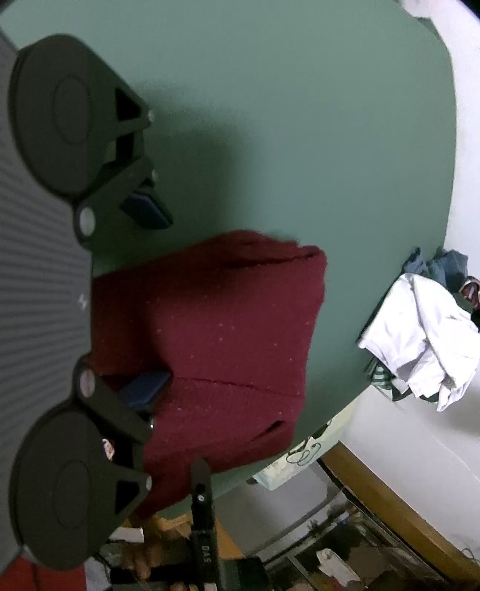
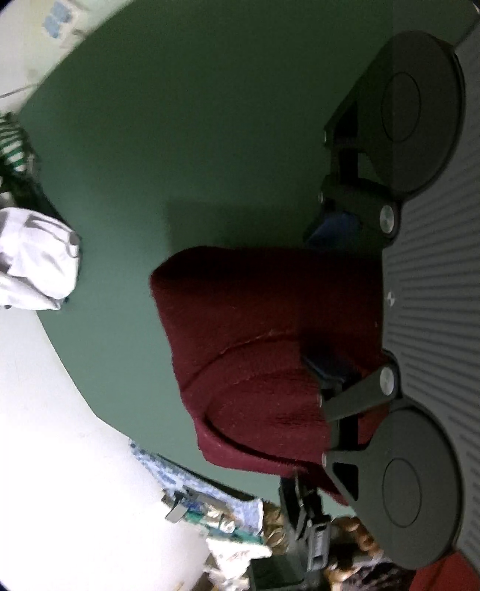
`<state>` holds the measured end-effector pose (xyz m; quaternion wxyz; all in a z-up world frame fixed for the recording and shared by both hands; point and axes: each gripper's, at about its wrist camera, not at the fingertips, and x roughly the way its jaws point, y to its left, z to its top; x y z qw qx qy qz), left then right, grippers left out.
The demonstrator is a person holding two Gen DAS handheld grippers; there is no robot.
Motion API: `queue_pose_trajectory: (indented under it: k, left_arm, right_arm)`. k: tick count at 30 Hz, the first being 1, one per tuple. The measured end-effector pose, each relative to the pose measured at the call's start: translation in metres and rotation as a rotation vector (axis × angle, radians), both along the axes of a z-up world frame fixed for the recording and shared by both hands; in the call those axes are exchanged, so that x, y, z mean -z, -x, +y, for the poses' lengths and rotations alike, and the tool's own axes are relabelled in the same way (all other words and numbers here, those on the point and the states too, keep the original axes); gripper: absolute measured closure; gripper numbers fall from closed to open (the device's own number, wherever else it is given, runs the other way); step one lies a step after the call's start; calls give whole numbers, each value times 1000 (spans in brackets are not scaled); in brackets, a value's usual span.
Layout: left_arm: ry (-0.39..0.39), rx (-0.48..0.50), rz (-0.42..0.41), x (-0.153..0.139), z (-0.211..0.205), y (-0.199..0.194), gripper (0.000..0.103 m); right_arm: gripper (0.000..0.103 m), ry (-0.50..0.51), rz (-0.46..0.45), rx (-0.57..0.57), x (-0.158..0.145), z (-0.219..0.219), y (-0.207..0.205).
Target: Fold clothes
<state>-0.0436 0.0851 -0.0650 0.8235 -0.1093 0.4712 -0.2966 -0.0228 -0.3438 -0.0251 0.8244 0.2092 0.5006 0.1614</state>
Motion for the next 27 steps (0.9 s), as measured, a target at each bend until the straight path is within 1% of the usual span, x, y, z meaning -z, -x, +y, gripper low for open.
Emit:
queue_pose_trajectory:
  k: [1,2,3,5,7,9,10,11,13,15,16,17,18,20,21,23,24,26,27]
  left_arm:
    - [9,-3,2,1,1,0,19]
    - [10,1,0,0,0,-1,18]
    - [7,7,-1,0,-3,-2,18]
    - [4,18,0,-1,-6,-4,13]
    - [15,22,6,-1,-10,-4,12]
    - [39,23,17,0,-14,-4,13]
    - [51,23,23,1,-16,-4,20]
    - [62,22,27,1,-18,-4,23]
    - [67,-9,13,2,-21,2,23]
    - [72,-39,0,2,-24,8,23]
    - [74,-55,-7,2,-26,11,26]
    - [67,-69,-13,0,-28,14,34]
    - [60,-84,-19,-2,-30,16,38]
    - [45,-114,-30,-7,-34,20,52]
    - [35,-127,-38,-10,-36,23,54]
    - [-12,-130,-69,-19,-46,24,61]
    - [-20,-138,-75,-25,-49,23,63]
    - [-14,-158,-92,-40,-50,18,67]
    - [-15,-168,-108,-50,-49,15,67]
  right_arm:
    - [29,-27,14,5,5,0,-1]
    - [25,-52,15,10,7,1,0]
    - [24,-57,6,4,7,4,1]
    - [23,0,-24,-50,4,19,3]
    - [23,67,-58,-97,3,35,6]
    - [28,86,-72,-112,3,44,8]
    - [33,79,-72,-108,4,44,8]
    - [36,65,-70,-99,5,43,9]
    - [39,40,-72,-82,7,38,10]
    - [40,-4,-66,-64,10,31,10]
    - [39,-28,-62,-55,11,28,9]
    - [38,-48,-62,-49,13,25,9]
    - [39,-51,-67,-54,14,24,9]
    - [46,-13,-66,-68,11,29,6]
    - [49,1,-51,-71,10,32,3]
    - [56,-17,-7,-67,6,33,-5]
    - [57,-30,7,-70,3,33,-9]
    - [59,-53,-4,-107,-11,33,-18]
    - [59,-66,-17,-131,-21,35,-24]
